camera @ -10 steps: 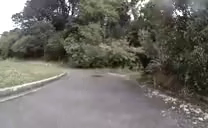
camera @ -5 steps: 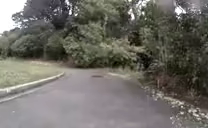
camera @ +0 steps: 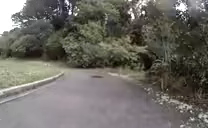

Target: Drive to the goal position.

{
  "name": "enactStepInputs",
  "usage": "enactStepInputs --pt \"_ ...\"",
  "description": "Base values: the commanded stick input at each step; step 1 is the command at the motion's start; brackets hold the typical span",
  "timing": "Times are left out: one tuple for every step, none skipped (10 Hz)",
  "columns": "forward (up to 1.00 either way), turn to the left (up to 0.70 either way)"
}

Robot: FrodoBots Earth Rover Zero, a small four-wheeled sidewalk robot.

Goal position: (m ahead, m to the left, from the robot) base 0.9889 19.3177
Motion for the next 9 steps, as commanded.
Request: enactStepInputs --pt "0.50 0.00" --pt "0.50 0.00" --pt "0.50 0.00" --pt "0.50 0.00" --pt "0.50 0.00" --pt "0.50 0.00" --pt "0.50 0.00" --pt "0.50 0.00" --pt "0.50 0.00"
